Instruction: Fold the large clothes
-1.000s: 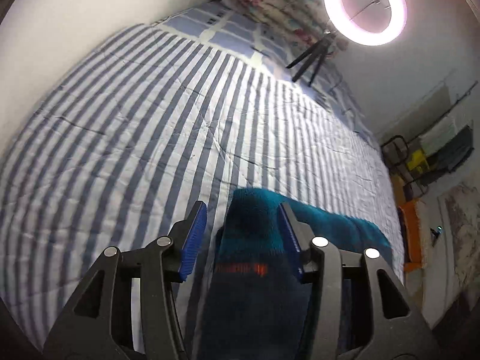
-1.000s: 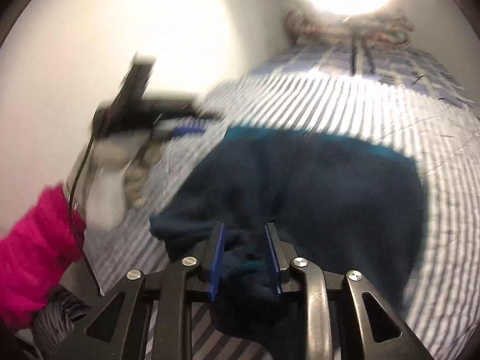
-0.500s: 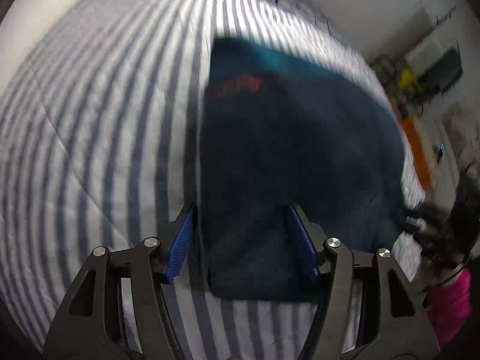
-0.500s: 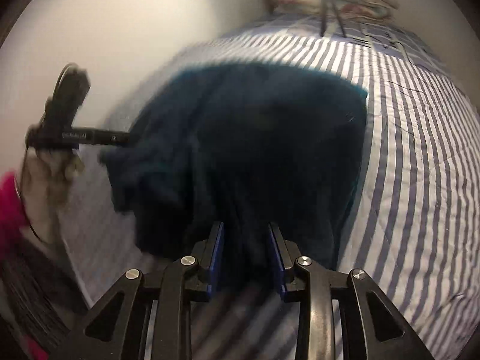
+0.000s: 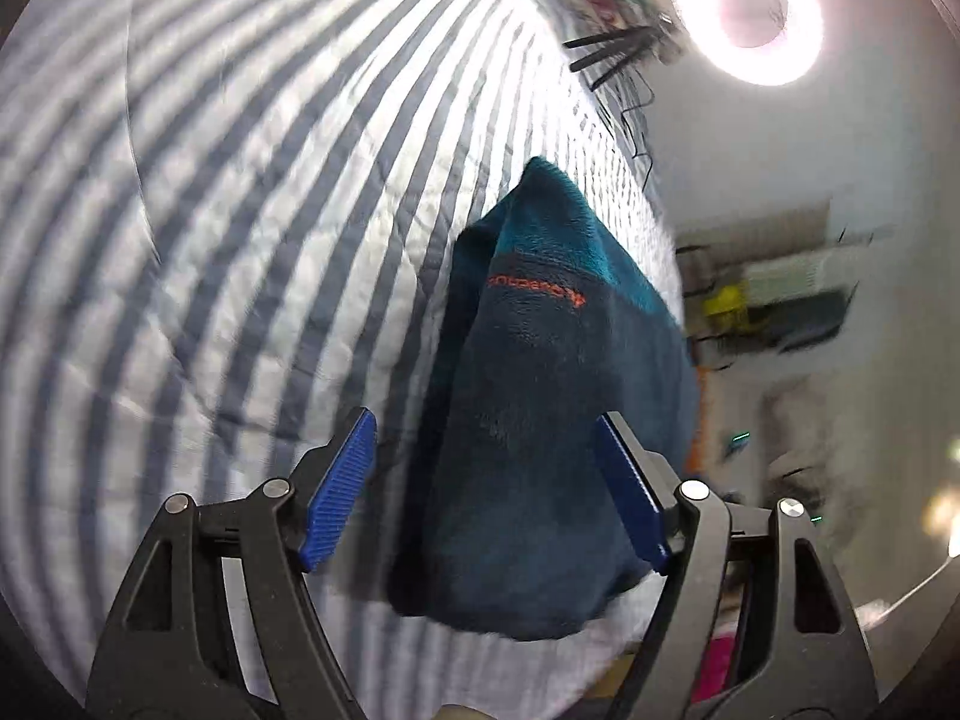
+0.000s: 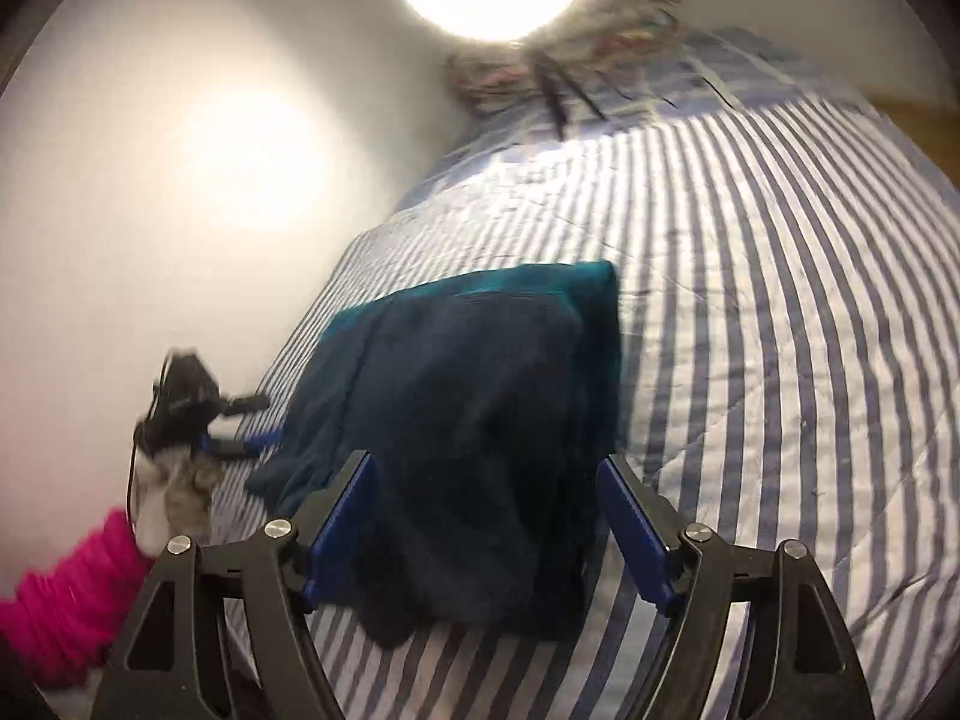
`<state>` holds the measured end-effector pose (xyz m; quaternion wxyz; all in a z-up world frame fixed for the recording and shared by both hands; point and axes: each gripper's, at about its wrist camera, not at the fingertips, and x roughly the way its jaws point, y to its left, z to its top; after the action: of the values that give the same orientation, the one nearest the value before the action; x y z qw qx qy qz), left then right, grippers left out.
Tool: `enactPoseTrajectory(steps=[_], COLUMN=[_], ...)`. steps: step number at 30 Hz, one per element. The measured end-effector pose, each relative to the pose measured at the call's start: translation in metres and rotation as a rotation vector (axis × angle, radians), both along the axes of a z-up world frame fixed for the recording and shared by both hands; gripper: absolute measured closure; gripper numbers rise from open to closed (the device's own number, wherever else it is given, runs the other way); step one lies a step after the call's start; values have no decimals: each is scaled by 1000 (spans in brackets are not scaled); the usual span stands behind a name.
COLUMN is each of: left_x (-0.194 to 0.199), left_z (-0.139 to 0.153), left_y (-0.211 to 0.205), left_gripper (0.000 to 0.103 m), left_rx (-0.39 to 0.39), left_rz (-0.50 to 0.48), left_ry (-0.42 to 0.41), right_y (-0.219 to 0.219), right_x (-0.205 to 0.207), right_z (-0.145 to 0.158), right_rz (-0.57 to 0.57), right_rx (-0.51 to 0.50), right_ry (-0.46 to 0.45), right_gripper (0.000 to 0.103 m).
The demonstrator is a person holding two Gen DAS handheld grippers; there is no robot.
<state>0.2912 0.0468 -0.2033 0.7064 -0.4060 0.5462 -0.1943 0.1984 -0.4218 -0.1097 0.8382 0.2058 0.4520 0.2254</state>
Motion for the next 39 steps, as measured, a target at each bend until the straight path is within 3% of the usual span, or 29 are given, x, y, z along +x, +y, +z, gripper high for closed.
enactPoseTrajectory(steps=[9,16,22,29,35,36,37,39], left_x=[16,28,31,29,34,36,36,36], left_z=[-16,-20,-12,-17,-18,-17,-16,-13], left_y=[-12,-32,-40,-20,-34,-39,-42,-49], left_gripper=[26,26,26,26,26,30,44,54], left_rx=[-28,11,97,67,61,69,70,108], left_rz=[-51,-73,-77,-74,-89,-89,-84,-82], left_ry=[25,0,-16,-11,-15,-19,-24,-26], right_y=[14,16,25,2,18,21,22,24], right_x=[15,16,15,15,26,28,29,30], right_z=[-55,-74,-63,-69,-74,-74,-74,-73], right_rz=[-15,-68,-59,-35,-25,-29,-30,-39], right_rx=[133,236,172,185,231,234,240,243], right_ry=[148,165,165,190,192,194,200,209], right_gripper=[24,24,26,25,26,30,37,48])
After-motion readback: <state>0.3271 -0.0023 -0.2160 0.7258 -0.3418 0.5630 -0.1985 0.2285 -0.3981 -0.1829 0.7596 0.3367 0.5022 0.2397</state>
